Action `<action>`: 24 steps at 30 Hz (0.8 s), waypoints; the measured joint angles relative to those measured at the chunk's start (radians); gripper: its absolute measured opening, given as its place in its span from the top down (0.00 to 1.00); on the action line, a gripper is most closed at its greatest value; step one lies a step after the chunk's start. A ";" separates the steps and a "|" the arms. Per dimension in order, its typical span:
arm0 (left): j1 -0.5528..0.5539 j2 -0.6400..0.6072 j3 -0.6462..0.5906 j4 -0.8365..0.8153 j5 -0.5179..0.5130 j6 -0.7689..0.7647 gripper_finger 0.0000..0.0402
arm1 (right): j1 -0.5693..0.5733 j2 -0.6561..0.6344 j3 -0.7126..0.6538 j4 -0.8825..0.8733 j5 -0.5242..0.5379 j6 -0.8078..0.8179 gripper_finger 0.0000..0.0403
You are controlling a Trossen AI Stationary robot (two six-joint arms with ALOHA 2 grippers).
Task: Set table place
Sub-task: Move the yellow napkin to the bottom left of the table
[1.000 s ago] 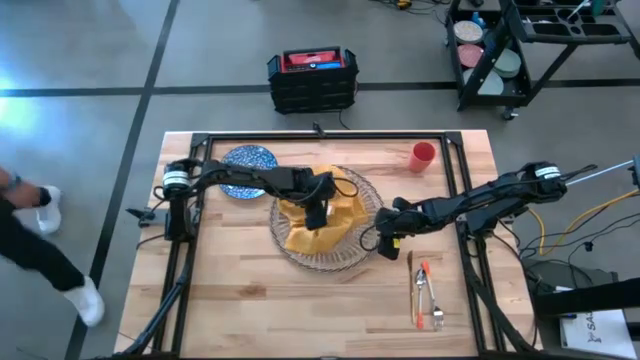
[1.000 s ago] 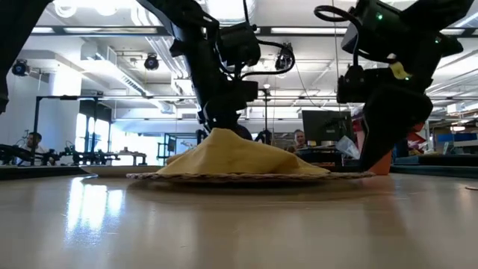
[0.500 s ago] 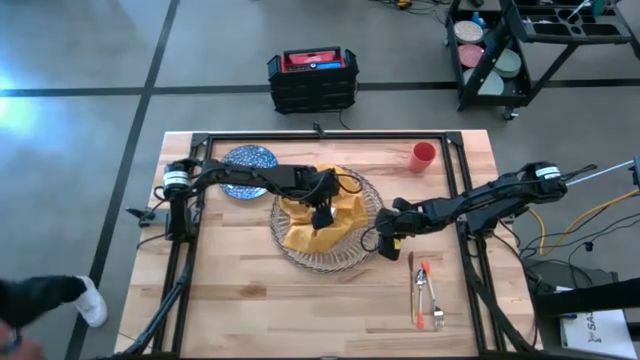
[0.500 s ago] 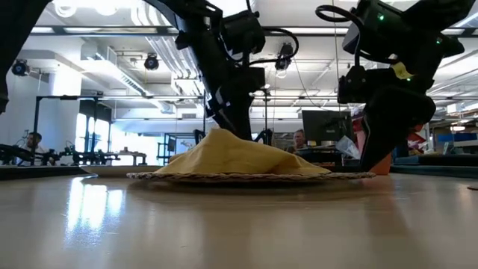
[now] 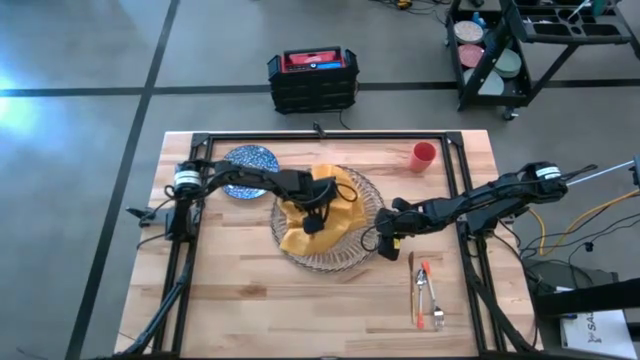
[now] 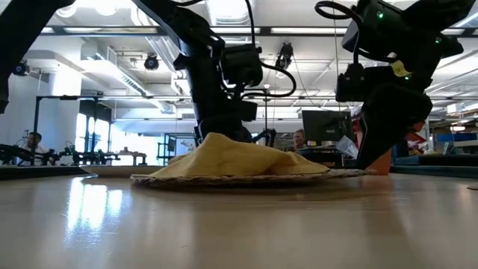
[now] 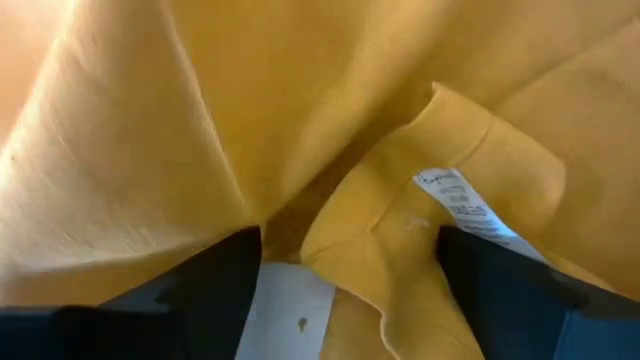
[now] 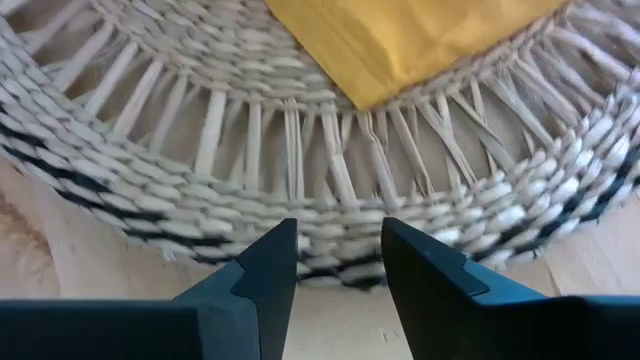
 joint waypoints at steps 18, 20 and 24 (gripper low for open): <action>-0.101 -0.164 0.077 -0.178 0.071 -0.060 0.99 | 0.000 0.000 0.000 -0.003 0.002 0.015 0.88; -0.137 -0.207 0.077 -0.252 0.071 -0.084 0.99 | 0.000 0.000 0.000 -0.003 0.002 0.013 0.93; -0.220 -0.319 0.079 -0.491 0.087 -0.230 0.99 | 0.000 0.000 0.000 -0.004 0.002 0.013 0.99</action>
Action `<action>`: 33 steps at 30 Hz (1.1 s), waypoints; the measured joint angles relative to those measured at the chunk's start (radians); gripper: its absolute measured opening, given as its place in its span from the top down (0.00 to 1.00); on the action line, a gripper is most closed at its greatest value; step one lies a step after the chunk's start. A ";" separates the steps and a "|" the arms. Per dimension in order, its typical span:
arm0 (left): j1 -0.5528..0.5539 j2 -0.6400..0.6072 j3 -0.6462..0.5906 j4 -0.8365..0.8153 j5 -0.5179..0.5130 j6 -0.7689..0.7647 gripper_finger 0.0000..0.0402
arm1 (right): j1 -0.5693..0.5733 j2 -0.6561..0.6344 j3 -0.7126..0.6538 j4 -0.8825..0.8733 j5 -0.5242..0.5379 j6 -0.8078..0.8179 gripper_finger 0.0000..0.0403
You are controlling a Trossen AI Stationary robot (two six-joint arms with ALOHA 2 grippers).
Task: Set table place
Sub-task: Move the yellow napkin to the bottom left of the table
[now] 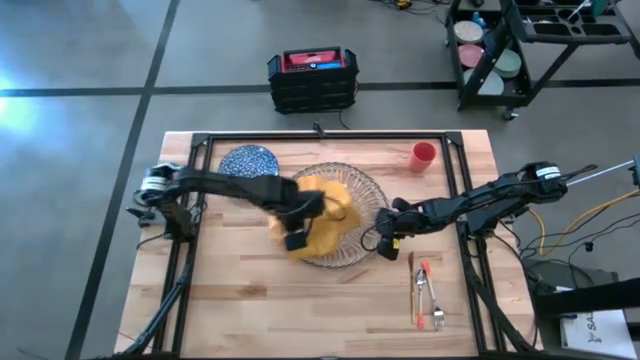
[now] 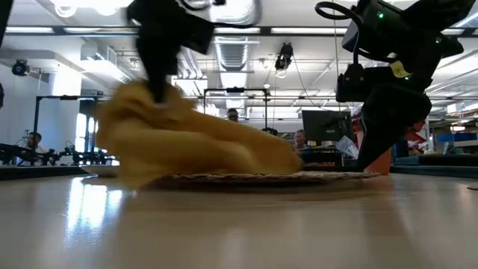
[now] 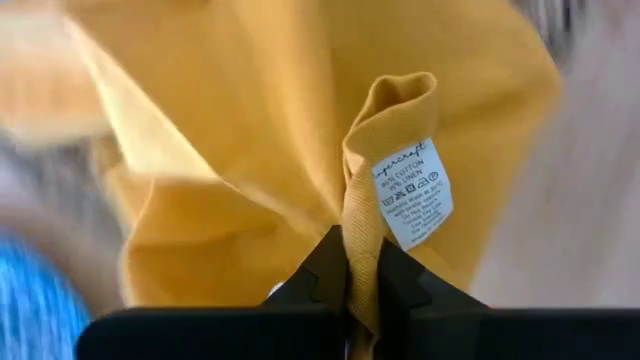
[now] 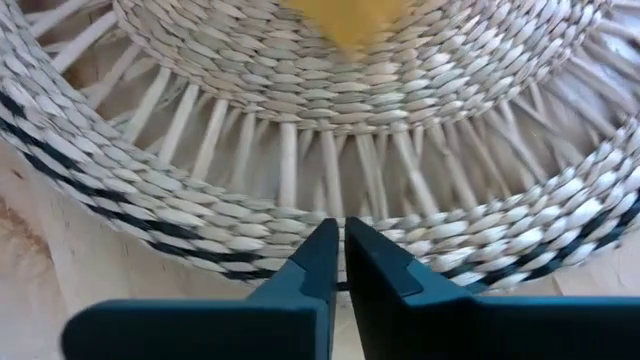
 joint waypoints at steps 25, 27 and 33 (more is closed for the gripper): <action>-0.600 -0.433 -0.005 -0.420 0.295 -1.086 1.00 | -0.005 0.000 0.000 0.001 0.049 0.029 0.99; -0.630 -0.446 -0.005 -0.418 0.283 -1.115 1.00 | -0.005 0.000 0.000 0.001 0.049 0.040 0.99; -0.647 -0.453 -0.005 -0.390 0.154 -1.084 0.99 | -0.005 0.000 0.000 0.002 0.050 0.049 0.99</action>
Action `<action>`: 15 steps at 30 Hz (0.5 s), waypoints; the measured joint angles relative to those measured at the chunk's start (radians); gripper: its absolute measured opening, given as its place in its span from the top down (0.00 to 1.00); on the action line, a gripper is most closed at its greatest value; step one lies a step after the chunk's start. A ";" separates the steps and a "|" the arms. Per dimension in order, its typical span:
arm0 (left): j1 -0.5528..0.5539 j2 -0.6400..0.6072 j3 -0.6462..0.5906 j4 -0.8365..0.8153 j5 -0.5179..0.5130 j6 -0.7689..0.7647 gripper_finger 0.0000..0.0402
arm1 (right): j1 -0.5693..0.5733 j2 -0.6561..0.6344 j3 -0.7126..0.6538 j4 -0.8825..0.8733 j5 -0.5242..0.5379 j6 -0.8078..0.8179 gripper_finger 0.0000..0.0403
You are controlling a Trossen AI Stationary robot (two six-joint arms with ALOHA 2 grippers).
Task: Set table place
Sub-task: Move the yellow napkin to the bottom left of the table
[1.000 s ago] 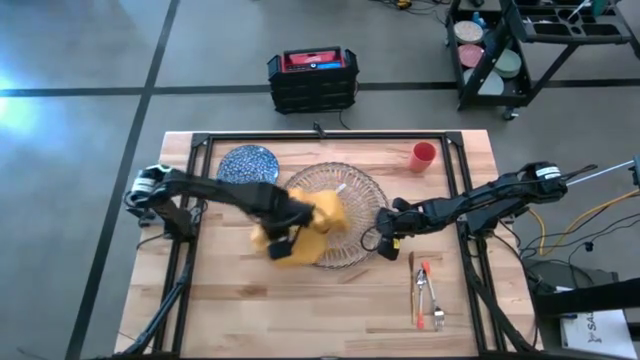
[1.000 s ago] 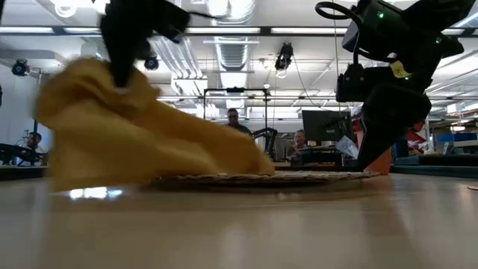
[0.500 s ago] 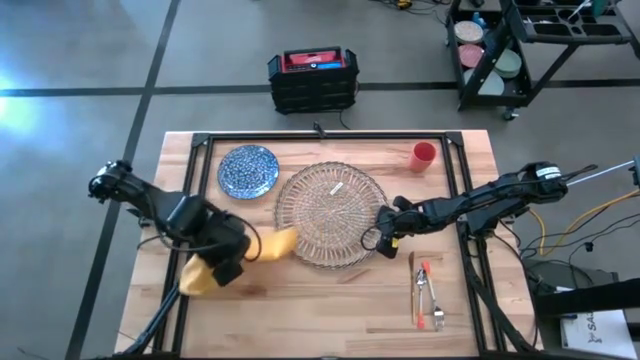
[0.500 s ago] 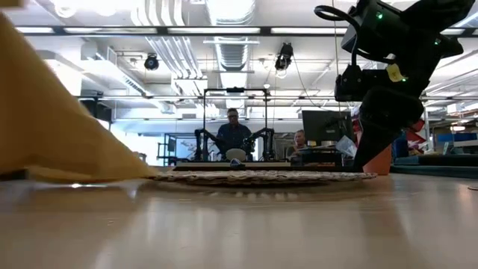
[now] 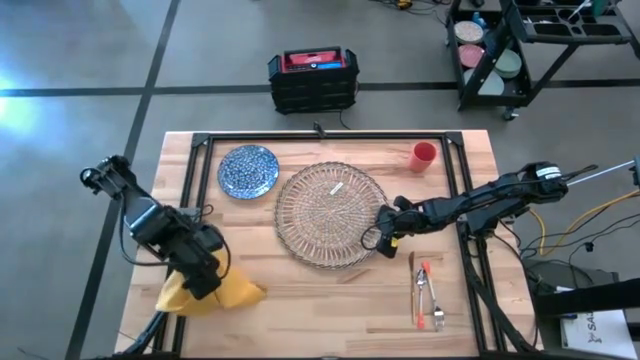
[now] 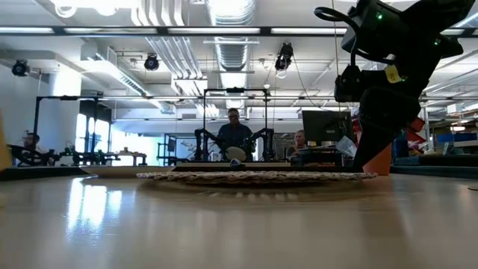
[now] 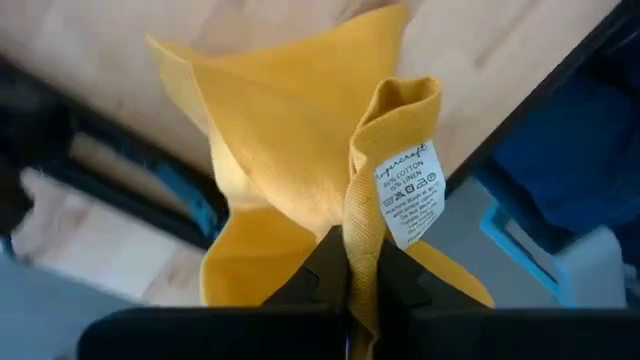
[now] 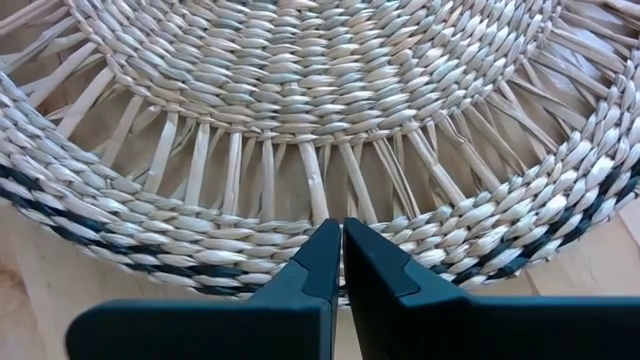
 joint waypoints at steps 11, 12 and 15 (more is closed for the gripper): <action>0.014 0.053 0.000 0.147 -0.277 0.329 0.78 | -0.005 0.000 0.000 -0.009 0.025 0.027 0.98; 0.018 0.059 0.000 0.146 -0.278 0.342 0.75 | -0.005 0.000 0.000 -0.009 0.025 0.017 0.97; 0.030 0.080 -0.001 0.151 -0.326 0.390 0.67 | -0.011 0.000 0.000 -0.009 0.028 -0.010 0.94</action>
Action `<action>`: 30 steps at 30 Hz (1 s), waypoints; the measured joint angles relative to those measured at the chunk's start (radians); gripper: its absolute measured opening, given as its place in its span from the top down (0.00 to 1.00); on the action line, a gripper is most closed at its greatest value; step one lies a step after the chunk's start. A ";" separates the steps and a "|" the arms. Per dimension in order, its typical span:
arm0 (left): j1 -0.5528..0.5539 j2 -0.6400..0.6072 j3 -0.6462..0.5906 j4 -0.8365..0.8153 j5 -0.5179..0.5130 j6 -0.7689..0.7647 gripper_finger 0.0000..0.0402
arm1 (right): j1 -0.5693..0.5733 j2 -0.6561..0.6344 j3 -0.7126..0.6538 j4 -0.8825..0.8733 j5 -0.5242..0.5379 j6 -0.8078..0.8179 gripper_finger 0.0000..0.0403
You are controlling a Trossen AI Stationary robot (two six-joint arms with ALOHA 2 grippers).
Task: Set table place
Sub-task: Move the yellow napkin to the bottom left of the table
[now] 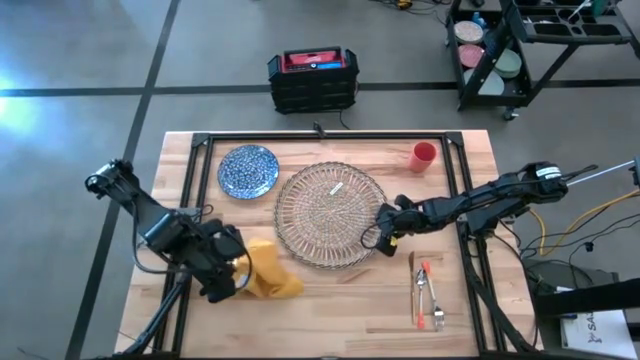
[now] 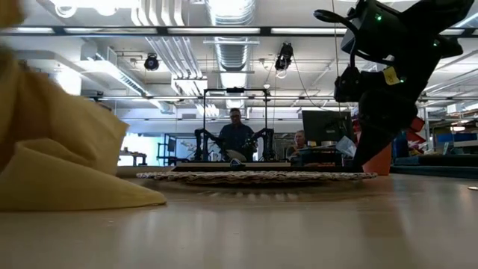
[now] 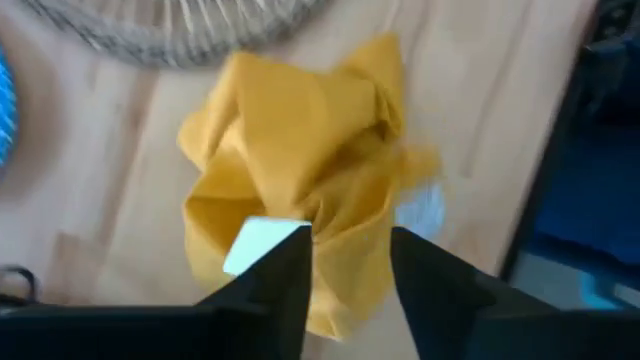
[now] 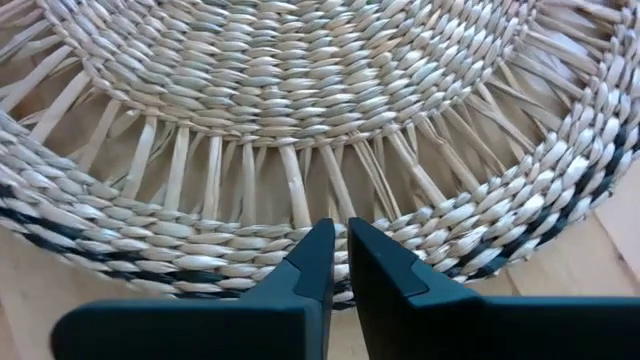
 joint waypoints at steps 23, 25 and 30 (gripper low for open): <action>0.393 0.322 -0.444 0.575 0.191 0.309 0.58 | -0.029 0.001 0.000 -0.038 0.052 -0.052 0.71; 0.386 0.306 -0.445 0.481 0.308 0.273 0.62 | -0.035 0.001 0.000 -0.037 0.053 -0.062 0.71; 0.323 0.275 -0.467 0.358 0.581 0.164 0.72 | -0.042 0.001 0.000 -0.033 0.076 -0.063 0.74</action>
